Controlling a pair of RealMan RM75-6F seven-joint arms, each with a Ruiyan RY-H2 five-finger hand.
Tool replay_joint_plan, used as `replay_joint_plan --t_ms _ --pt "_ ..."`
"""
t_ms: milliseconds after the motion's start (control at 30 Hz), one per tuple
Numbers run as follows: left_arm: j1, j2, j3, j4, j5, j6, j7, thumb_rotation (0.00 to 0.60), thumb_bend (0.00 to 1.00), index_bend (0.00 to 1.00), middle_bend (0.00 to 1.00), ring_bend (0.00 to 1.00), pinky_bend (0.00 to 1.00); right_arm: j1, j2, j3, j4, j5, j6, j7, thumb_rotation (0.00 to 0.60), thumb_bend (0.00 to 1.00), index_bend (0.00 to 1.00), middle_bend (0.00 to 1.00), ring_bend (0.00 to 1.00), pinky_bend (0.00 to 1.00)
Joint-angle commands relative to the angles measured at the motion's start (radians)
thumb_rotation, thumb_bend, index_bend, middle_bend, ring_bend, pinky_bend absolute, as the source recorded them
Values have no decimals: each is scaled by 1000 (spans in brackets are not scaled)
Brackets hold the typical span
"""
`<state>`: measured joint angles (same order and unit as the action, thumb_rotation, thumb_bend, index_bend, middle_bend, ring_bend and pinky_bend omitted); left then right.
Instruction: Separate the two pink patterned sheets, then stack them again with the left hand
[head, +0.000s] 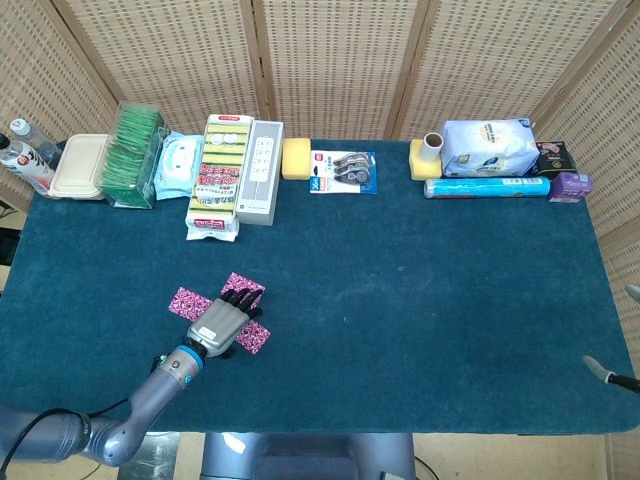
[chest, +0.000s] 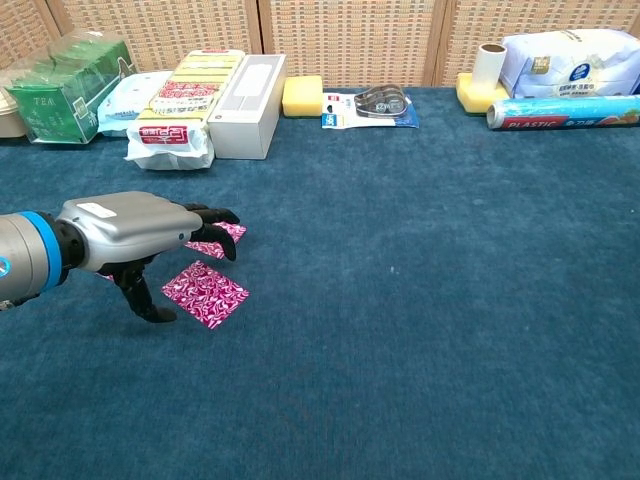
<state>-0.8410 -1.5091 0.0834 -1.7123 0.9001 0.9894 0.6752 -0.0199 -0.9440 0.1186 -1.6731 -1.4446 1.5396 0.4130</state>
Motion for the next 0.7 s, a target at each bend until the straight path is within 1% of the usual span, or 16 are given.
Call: replay_joint_plan --t_ms 33,333,500,700 --pt "2 -13 -1 8 -3 1 13 600 225 199 0 0 101 0 0 0 1 1 -2 1 600 0 114 0 0 24" --pt "6 -32 -12 16 -16 5 42 600 228 200 0 0 101 1 3 4 2 7 -3 8 600 0 114 0 0 25" --pt "5 -37 -16 12 -24 9 60 600 232 243 0 0 101 0 1 3 3 7 -2 7 600 0 115 0 0 25" --pt "2 -38 -22 7 -46 7 79 600 237 248 0 0 101 0 1 4 4 8 -1 8 600 0 114 0 0 25"
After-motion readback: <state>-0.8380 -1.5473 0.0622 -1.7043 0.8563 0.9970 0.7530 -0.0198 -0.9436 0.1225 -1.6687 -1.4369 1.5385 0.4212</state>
